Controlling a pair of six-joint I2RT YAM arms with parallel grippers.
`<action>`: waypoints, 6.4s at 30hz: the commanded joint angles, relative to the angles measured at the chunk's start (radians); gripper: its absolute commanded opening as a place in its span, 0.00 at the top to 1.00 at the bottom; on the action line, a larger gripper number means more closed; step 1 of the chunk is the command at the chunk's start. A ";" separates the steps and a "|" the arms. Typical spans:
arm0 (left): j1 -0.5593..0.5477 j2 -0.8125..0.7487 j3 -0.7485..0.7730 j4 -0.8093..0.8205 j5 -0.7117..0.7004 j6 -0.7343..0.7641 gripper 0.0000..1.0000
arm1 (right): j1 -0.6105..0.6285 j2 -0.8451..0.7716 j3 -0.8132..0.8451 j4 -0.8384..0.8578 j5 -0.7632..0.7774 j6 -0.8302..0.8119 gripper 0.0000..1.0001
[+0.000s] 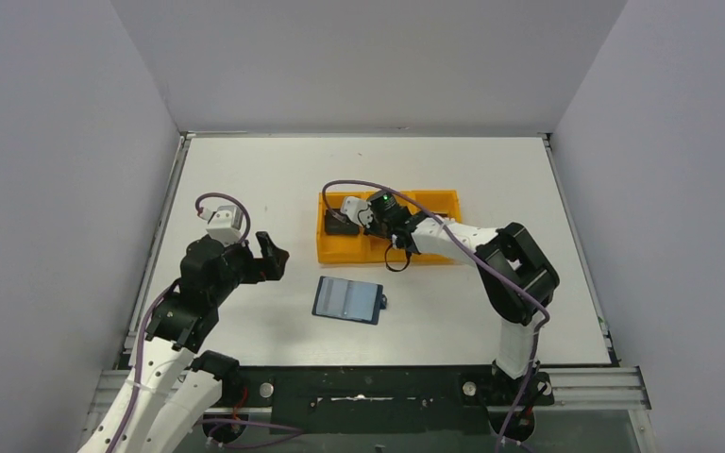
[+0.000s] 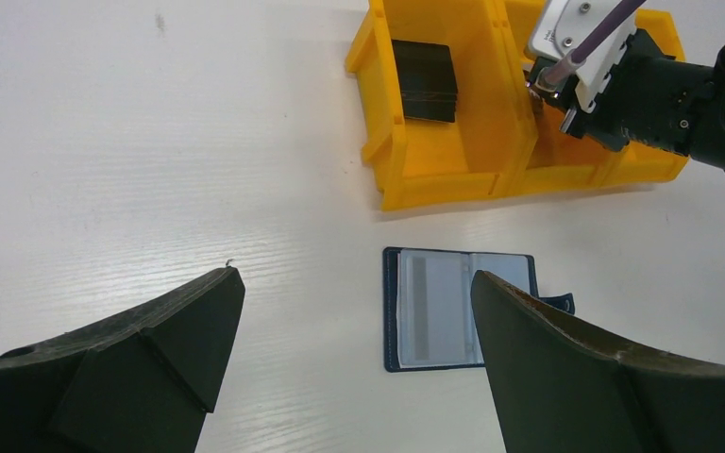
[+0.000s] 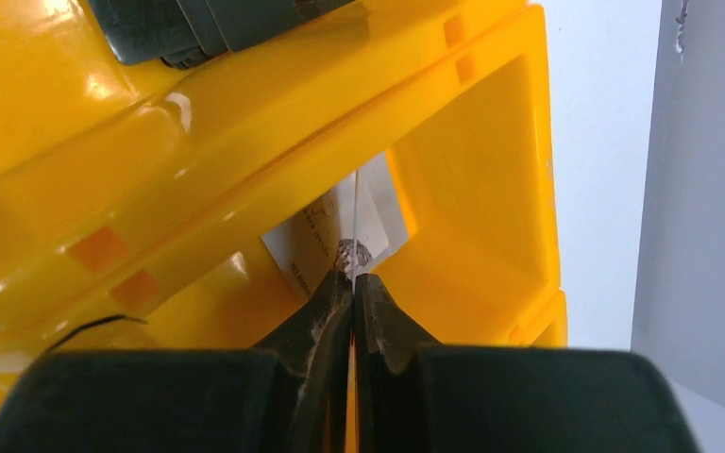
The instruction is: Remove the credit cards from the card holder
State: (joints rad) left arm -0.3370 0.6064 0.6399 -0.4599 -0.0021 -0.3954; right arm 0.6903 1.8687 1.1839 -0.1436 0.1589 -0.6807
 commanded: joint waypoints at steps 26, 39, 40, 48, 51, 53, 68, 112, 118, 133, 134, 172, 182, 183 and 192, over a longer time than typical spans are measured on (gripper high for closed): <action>0.009 -0.005 0.009 0.056 0.008 0.010 0.07 | -0.060 -0.267 0.031 0.075 -0.244 0.351 0.52; 0.010 -0.077 0.014 0.005 -0.174 -0.056 0.06 | 0.239 -0.298 -0.084 -0.060 0.196 1.536 0.34; 0.009 -0.083 0.014 0.002 -0.189 -0.064 0.06 | 0.272 -0.275 -0.080 -0.076 0.235 1.582 0.34; 0.010 -0.102 0.003 -0.009 -0.202 -0.076 0.06 | 0.471 -0.019 0.180 -0.369 0.399 1.755 0.33; 0.009 -0.111 0.001 -0.008 -0.196 -0.079 0.06 | 0.487 0.043 0.242 -0.435 0.408 1.784 0.34; 0.009 -0.116 0.001 -0.008 -0.196 -0.078 0.06 | 0.500 0.076 0.276 -0.496 0.440 1.834 0.34; 0.007 -0.182 -0.011 -0.008 -0.223 -0.091 0.06 | 0.508 0.150 0.230 -0.450 0.358 1.890 0.42; 0.005 0.058 -0.046 0.148 0.256 -0.077 0.11 | 0.332 -0.248 -0.721 1.022 -0.083 1.859 0.74; -0.019 0.181 -0.193 0.454 0.570 -0.316 0.24 | 0.316 -0.210 -0.774 1.133 -0.099 1.904 0.73; -0.226 0.430 -0.307 0.732 0.422 -0.419 0.29 | 0.284 -0.211 -0.811 1.090 -0.067 1.963 0.70; -0.232 0.448 -0.310 0.750 0.425 -0.419 0.30 | 0.284 -0.210 -0.814 1.089 -0.066 1.968 0.70; -0.445 0.485 -0.193 0.587 0.048 -0.317 0.50 | 0.407 -0.708 -0.716 0.320 0.281 1.909 0.55; -0.329 0.169 -0.280 0.276 -0.140 -0.383 0.51 | 0.431 -0.384 -0.451 0.316 0.162 1.832 0.58; -0.312 0.154 -0.284 0.261 -0.135 -0.384 0.51 | 0.433 -0.359 -0.431 0.305 0.157 1.833 0.59; -0.256 0.081 -0.313 0.259 -0.053 -0.377 0.51 | 0.443 -0.212 -0.304 0.136 0.147 1.852 0.62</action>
State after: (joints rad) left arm -0.6083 0.7063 0.3256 -0.2237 -0.0994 -0.7780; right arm 1.1202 1.6360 0.8200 0.0605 0.2970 1.1744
